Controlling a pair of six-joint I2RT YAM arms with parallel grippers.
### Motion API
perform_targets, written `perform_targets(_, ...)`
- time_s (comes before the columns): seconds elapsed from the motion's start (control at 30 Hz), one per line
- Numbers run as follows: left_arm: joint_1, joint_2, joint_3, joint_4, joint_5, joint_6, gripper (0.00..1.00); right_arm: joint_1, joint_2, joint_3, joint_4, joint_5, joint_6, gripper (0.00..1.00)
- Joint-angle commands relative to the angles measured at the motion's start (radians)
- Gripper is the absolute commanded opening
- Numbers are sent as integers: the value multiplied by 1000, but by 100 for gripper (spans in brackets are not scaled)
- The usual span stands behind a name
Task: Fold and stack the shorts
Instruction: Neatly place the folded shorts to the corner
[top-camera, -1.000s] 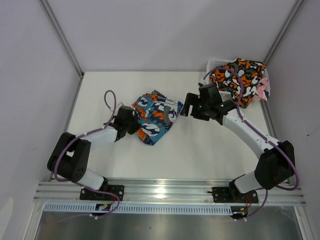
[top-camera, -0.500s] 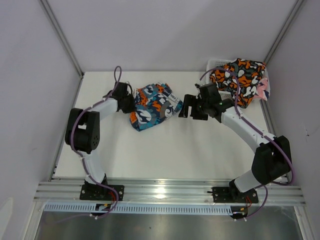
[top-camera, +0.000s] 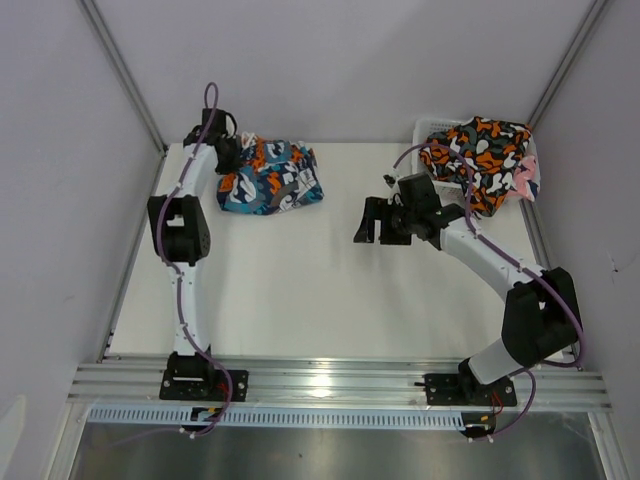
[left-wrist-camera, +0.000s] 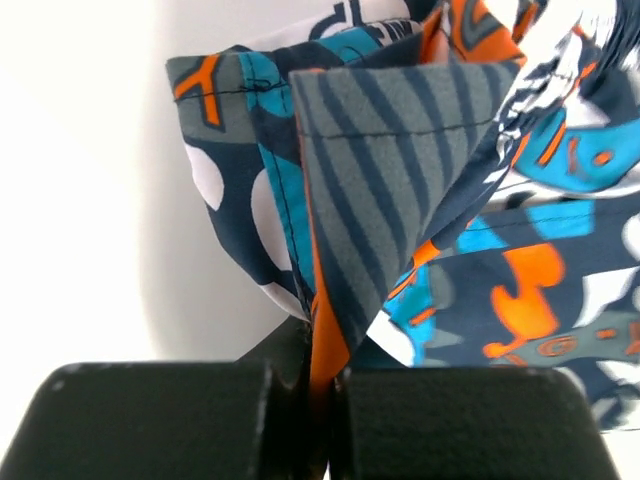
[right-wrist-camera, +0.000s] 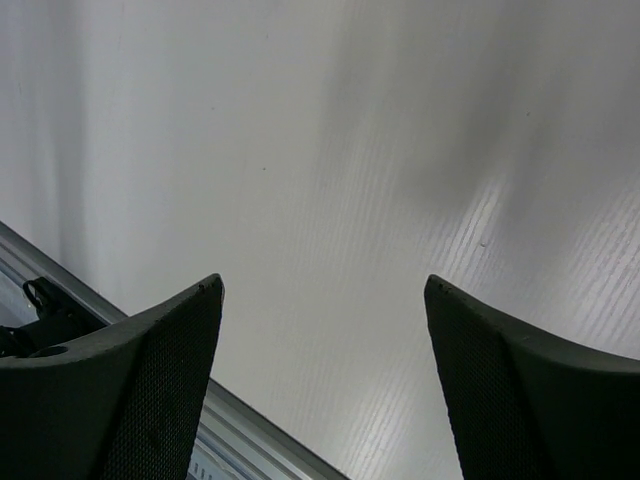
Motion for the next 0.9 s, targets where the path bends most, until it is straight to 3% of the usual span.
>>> perform_targets(0.0, 68, 44, 82, -89, -44, 76, 0, -3, 9, -15, 64, -43, -23, 83)
perform_targets(0.37, 232, 90, 94, 21, -82, 167, 0, 27, 31, -24, 86, -60, -21, 82)
perform_targets(0.5, 237, 91, 83, 98, -163, 272, 0, 40, 41, -26, 98, -73, -18, 82)
perform_targets(0.87, 263, 139, 91, 353, -251, 343, 0, 55, 77, -35, 124, -110, -20, 82)
